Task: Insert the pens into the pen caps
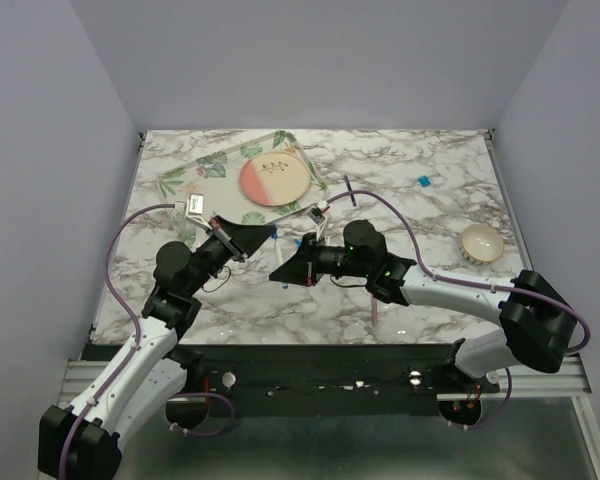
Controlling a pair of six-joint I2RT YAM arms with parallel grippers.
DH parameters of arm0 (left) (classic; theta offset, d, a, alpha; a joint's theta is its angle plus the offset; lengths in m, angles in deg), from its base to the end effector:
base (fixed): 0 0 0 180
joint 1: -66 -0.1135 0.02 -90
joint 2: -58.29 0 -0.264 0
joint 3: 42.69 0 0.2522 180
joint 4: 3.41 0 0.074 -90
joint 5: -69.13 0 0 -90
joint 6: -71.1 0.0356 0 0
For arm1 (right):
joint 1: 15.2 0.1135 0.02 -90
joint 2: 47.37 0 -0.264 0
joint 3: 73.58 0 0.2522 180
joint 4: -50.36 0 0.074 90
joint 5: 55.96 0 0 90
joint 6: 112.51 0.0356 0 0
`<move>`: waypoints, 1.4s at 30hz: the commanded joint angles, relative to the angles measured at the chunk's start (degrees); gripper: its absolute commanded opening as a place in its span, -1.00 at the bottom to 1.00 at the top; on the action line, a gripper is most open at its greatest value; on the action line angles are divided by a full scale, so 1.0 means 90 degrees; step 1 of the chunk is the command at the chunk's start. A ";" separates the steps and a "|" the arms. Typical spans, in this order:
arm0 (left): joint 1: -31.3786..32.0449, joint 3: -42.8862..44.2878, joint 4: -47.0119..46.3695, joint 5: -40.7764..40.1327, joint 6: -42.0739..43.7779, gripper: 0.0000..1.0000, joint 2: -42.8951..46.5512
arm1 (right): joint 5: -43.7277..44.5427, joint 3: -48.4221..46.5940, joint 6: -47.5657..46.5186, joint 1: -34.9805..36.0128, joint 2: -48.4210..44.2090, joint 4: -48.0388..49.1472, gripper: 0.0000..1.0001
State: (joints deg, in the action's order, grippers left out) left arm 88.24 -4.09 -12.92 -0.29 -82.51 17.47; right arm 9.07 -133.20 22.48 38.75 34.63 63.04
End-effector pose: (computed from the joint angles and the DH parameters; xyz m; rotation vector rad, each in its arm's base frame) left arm 0.1607 -0.0792 0.2899 -0.2564 1.6133 -1.4506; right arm 0.1769 0.2685 0.2610 -0.5280 1.9622 1.5681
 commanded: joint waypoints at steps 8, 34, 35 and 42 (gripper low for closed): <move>0.0029 0.0394 0.0056 -0.0284 0.0506 -1.00 -0.0220 | -0.0087 -0.0011 0.0167 0.0050 0.0098 0.0354 -0.99; 0.0058 -0.0074 -0.0081 -0.0128 0.0388 -1.00 0.0004 | 0.0040 -0.0187 0.0030 0.0050 0.0040 0.0207 -0.99; 0.0058 -0.0084 -0.0081 -0.0099 0.0379 -1.00 0.0023 | 0.0069 -0.0197 0.0040 0.0050 0.0040 0.0207 -0.99; 0.0165 -0.0318 -0.0227 -0.0021 0.0213 -1.00 0.0170 | 0.0655 -0.0576 0.0021 0.0040 0.0010 -0.0387 -0.99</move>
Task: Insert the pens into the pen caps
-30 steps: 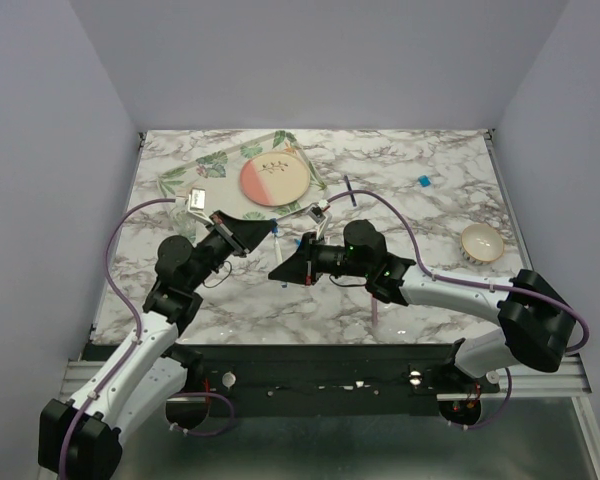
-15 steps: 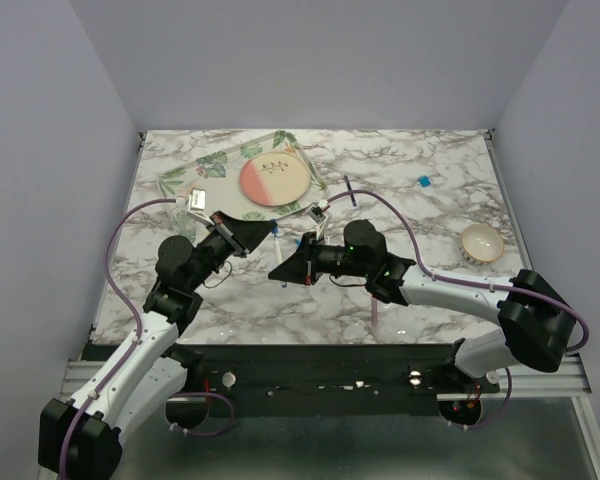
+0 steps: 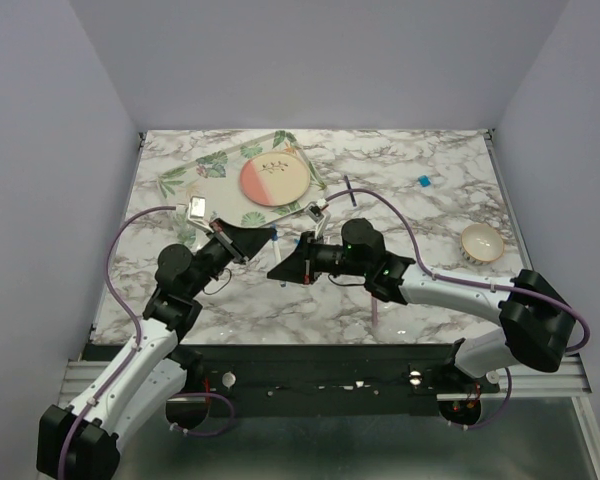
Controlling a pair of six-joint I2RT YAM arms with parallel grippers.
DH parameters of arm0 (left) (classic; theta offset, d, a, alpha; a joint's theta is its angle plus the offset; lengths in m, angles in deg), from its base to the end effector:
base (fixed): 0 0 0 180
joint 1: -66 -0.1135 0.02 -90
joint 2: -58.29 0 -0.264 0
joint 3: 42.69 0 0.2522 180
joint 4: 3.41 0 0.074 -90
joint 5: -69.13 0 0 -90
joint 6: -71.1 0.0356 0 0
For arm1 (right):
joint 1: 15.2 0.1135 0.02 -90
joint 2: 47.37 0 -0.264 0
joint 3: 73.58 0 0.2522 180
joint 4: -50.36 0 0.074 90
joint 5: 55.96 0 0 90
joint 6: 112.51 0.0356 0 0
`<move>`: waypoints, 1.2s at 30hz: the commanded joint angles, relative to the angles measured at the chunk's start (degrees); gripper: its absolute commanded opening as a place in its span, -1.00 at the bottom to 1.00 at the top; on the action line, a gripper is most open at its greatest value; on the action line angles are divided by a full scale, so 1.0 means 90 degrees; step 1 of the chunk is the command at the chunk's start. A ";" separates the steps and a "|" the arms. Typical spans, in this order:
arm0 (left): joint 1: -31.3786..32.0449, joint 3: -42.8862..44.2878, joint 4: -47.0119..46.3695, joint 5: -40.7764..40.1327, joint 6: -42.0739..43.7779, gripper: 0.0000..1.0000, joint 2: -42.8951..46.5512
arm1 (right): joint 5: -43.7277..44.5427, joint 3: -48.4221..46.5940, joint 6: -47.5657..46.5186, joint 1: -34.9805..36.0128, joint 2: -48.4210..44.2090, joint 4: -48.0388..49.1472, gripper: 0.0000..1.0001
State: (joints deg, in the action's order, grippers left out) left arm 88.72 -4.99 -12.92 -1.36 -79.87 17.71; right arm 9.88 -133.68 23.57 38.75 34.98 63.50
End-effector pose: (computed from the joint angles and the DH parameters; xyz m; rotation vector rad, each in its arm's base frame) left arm 0.1598 -0.0798 0.2850 -0.2329 1.6168 -1.4070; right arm 0.1785 0.2701 0.2628 -0.4987 1.9601 1.5732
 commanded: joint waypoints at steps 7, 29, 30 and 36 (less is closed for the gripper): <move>0.0327 -0.0482 -0.0227 -0.0058 -0.0110 -1.00 0.0338 | 0.1521 -0.1099 -0.0520 0.0040 -0.0233 -0.1230 -0.99; 0.0503 0.1040 0.0418 0.0644 0.0690 0.35 0.0251 | 0.0410 -0.0515 -0.1907 0.0031 -0.1473 -0.1074 -0.99; 0.0513 0.1108 0.0311 0.0761 0.0710 0.35 0.0222 | 0.0264 -0.0476 -0.1937 0.0031 -0.1561 -0.1074 -0.99; 0.0503 0.1870 0.0202 0.1581 0.0983 0.35 -0.0295 | -0.0097 -0.0144 -0.1918 0.0040 -0.2108 -0.1006 -0.99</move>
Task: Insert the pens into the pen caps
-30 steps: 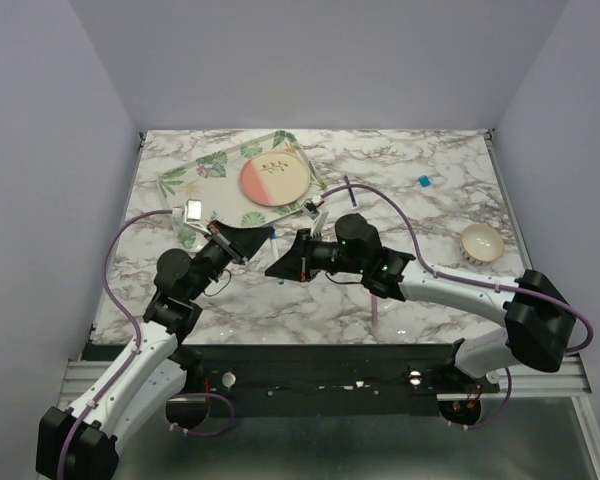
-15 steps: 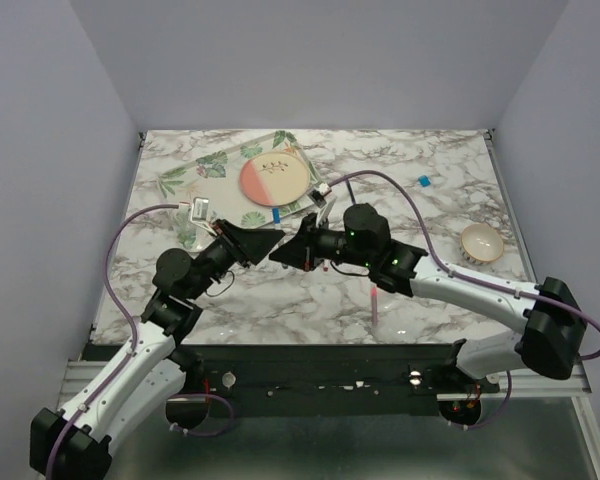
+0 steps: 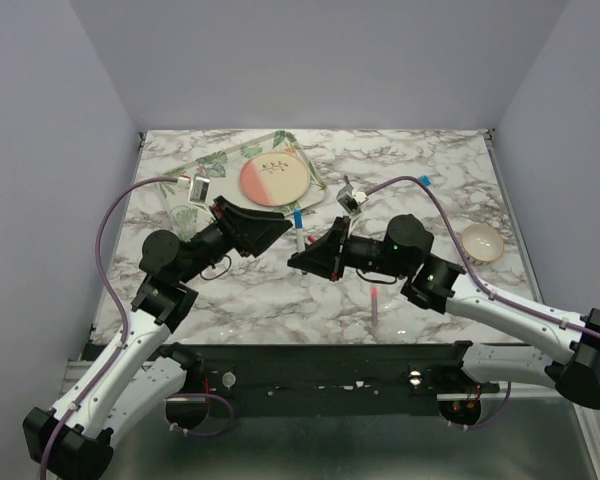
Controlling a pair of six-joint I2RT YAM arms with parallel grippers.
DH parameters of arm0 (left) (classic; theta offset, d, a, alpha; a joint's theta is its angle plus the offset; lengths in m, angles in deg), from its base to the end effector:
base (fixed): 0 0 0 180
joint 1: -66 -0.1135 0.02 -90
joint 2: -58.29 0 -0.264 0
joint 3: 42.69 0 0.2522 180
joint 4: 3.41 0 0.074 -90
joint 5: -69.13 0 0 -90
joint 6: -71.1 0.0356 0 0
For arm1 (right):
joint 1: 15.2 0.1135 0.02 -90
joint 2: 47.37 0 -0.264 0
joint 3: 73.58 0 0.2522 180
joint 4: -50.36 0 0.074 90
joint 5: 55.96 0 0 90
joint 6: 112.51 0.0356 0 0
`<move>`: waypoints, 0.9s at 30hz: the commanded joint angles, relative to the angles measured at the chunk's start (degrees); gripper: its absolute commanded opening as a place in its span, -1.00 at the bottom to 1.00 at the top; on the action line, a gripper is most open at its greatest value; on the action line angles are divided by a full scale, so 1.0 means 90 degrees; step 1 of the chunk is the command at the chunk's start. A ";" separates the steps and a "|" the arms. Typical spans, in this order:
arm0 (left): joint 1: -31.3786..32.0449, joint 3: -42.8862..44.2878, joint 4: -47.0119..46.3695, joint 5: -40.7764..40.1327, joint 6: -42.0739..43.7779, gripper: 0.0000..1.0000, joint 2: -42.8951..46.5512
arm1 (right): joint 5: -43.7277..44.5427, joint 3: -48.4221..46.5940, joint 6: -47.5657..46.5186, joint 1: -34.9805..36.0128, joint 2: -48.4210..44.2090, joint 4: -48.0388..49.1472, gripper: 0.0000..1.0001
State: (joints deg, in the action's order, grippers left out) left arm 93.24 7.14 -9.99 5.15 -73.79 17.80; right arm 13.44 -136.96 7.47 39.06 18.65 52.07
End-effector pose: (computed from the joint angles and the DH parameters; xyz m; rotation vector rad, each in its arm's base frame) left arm 0.1440 -0.0917 0.3549 0.0829 1.4839 -1.4846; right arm 0.1487 0.2280 0.3414 -0.6750 1.6477 1.3929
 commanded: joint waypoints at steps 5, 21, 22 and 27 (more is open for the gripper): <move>0.0010 0.0796 -0.0123 0.1083 0.0435 0.36 -0.0540 | -0.0806 0.0406 0.0038 0.0006 -0.0509 0.0439 -0.99; 0.0010 0.0562 -0.1031 0.1435 0.0289 0.08 -0.0638 | -0.1305 0.0534 0.0312 0.0006 -0.0441 0.0762 -0.99; 0.0020 0.0543 -0.1051 0.1454 0.0279 0.07 -0.0647 | -0.1315 0.0514 0.0321 -0.0003 -0.0431 0.0762 -0.99; 0.0020 0.0513 -0.1255 0.1601 0.0201 -0.03 -0.0755 | -0.1383 0.0485 0.0361 -0.0003 -0.0353 0.0811 -0.99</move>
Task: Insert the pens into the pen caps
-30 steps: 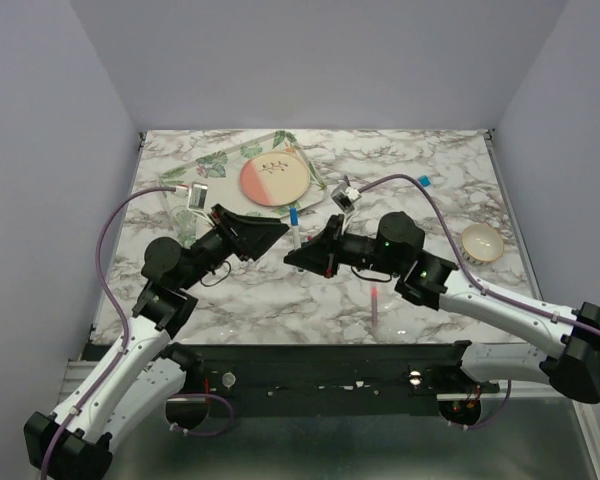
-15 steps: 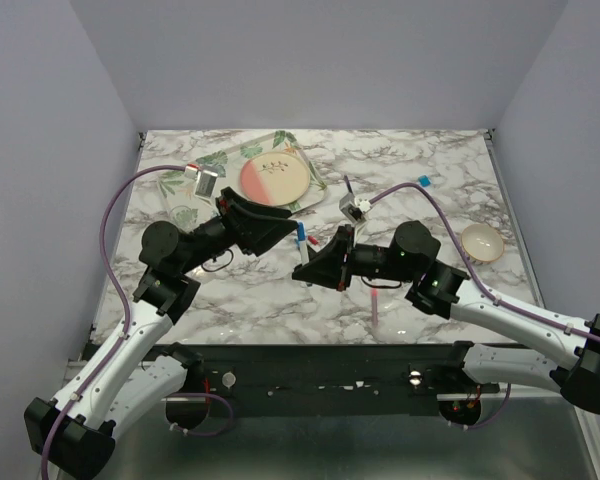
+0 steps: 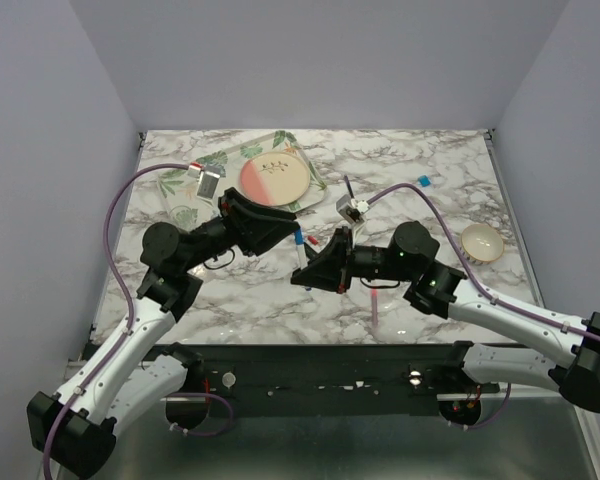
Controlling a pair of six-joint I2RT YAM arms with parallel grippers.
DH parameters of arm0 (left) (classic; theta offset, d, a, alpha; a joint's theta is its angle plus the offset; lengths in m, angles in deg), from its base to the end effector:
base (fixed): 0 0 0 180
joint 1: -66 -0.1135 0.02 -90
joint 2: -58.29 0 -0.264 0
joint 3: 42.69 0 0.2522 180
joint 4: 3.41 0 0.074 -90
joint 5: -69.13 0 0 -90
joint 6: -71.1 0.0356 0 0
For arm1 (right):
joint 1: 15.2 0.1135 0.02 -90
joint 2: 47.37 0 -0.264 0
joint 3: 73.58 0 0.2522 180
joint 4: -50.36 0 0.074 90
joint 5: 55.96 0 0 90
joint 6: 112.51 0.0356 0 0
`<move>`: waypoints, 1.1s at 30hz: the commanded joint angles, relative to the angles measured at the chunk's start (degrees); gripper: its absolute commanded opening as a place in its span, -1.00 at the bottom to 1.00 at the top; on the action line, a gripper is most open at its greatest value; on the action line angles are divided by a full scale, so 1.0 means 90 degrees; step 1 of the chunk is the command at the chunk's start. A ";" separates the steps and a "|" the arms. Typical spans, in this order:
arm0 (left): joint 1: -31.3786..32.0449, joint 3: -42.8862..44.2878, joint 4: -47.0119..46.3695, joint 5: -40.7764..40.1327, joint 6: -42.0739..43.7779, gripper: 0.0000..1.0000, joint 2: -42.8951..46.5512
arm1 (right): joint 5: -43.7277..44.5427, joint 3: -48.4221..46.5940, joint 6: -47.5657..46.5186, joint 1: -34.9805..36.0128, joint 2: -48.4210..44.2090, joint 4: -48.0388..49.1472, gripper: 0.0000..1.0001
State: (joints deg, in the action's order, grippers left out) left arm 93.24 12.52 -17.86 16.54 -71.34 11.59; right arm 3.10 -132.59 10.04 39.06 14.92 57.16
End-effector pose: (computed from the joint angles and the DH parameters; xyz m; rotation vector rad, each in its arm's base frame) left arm 0.1524 -0.1028 0.3829 0.3562 1.3798 -1.5571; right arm 0.1331 0.2163 0.3392 -0.8031 1.5590 1.5676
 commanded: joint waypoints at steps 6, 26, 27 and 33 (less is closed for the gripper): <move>0.0010 -0.0133 -0.0547 0.0492 -0.0130 -0.16 -0.0153 | -0.0244 -0.0001 0.0113 -0.0003 0.0101 0.0265 -0.99; 0.0205 -0.0912 -0.1580 0.0853 -0.1143 -1.00 -0.0222 | 0.0234 -0.0401 -0.0003 -0.0013 0.0063 -0.0232 -0.99; 0.0205 -0.1079 -0.2124 0.0834 -0.1339 -1.00 -0.0231 | 0.0312 -0.0508 -0.0197 -0.0013 0.0033 -0.0398 -0.99; 0.0478 -0.1520 -0.1702 0.0278 -0.2015 -1.00 -0.0368 | 0.0937 -0.1493 -0.1048 -0.0033 0.0062 -0.1491 -0.99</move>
State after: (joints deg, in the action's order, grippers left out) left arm 93.88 2.05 -36.81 17.10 -84.94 9.43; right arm 4.30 -136.55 7.68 39.06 16.25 46.36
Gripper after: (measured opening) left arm 0.034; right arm 0.101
